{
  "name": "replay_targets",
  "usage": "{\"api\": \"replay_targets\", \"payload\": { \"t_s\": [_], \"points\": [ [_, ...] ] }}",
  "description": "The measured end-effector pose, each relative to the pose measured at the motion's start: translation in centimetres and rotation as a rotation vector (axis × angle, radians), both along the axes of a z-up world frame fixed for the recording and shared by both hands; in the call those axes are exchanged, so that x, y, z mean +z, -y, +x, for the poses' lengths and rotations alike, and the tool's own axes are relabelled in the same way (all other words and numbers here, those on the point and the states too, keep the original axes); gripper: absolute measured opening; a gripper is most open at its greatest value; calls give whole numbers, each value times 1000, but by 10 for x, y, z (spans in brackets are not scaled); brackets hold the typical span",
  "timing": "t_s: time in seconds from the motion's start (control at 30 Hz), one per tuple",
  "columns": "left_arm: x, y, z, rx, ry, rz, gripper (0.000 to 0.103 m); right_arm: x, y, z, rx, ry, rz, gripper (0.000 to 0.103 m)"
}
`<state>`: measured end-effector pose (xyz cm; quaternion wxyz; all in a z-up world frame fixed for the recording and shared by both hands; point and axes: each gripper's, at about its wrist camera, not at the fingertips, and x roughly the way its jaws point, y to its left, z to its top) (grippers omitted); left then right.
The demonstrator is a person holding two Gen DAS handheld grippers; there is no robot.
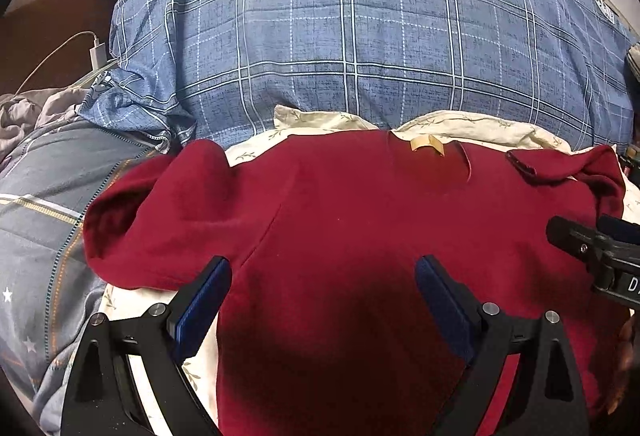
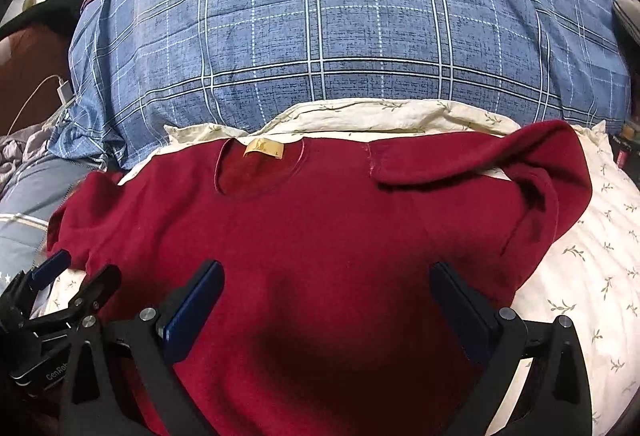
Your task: Fold small clothes
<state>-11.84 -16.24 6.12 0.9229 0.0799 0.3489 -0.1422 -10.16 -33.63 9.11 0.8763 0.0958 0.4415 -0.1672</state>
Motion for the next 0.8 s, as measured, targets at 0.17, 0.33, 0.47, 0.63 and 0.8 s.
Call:
{"api": "replay_targets", "payload": {
  "t_s": [0.17, 0.33, 0.47, 0.63, 0.8],
  "points": [
    [-1, 1, -2, -6, 6, 6, 94, -2, -3, 0, 9, -6, -13, 103],
    [-1, 0, -2, -9, 6, 5, 94, -2, -4, 0, 8, -7, -20, 103],
    [-1, 0, -2, -8, 6, 4, 94, -1, -5, 0, 7, -10, -23, 103],
    [-1, -1, -3, -11, 8, 2, 94, -2, -6, 0, 14, -16, -32, 103],
    [0, -2, -4, -11, 14, -5, 94, -3, -10, 1, 23, -23, -42, 103]
  ]
}}
